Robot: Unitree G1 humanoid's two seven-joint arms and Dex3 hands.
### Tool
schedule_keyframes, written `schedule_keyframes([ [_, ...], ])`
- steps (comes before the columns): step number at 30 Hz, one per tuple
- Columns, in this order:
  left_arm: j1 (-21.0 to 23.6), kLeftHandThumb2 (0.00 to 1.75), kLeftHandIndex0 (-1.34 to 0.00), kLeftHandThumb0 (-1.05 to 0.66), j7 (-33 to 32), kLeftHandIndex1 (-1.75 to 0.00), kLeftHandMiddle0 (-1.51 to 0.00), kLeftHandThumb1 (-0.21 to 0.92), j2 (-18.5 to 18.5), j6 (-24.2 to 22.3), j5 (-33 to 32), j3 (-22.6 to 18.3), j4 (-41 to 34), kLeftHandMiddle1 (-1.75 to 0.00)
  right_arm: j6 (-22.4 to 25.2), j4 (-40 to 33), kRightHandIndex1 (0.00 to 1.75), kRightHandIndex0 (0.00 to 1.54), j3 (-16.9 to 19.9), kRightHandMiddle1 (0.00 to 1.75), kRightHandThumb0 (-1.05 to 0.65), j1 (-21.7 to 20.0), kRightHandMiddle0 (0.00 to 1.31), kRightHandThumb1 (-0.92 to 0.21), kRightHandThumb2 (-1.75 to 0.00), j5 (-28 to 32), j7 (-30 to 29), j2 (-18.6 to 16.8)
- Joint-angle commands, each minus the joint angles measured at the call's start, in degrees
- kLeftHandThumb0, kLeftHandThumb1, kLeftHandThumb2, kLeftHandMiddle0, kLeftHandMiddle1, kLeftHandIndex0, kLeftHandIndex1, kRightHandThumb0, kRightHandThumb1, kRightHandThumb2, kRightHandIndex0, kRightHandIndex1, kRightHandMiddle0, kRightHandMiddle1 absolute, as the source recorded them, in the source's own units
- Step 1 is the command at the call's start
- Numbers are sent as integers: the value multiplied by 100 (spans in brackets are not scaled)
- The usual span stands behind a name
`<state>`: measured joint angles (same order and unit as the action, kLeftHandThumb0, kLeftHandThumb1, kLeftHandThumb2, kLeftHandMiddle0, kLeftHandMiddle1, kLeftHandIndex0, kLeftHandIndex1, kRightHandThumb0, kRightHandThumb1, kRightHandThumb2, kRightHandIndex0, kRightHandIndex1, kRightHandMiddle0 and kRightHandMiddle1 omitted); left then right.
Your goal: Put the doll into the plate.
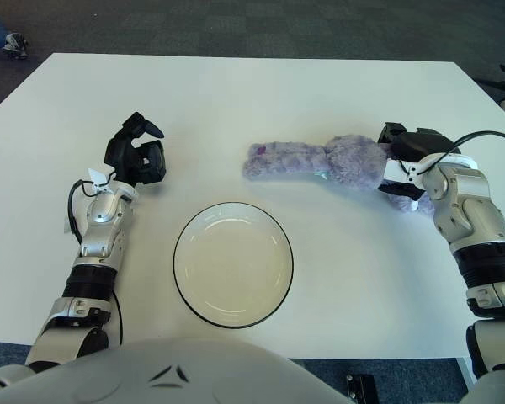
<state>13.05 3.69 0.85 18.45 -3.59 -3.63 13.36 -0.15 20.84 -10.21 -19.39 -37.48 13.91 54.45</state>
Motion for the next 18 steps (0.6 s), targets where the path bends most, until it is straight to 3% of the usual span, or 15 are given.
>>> schedule_keyframes([
  [1,-67,127,-58,-47,-23,-175,-126,36,17,-38,-4,-19,-38,-175,-300,628,175,66,-119,174,49,-17,61,-23,-141,26,-128,-125],
  [10,-69,127,-58,-47,-48,-175,-126,36,21,0,28,-20,-56,-175,-477,978,175,71,-107,175,52,-211,85,-19,-146,110,-164,-160],
  [18,-64,127,-58,-47,-55,-175,-126,35,41,-3,46,-23,-44,-175,-493,958,175,64,-101,175,49,-210,98,-26,-138,165,-122,-141],
])
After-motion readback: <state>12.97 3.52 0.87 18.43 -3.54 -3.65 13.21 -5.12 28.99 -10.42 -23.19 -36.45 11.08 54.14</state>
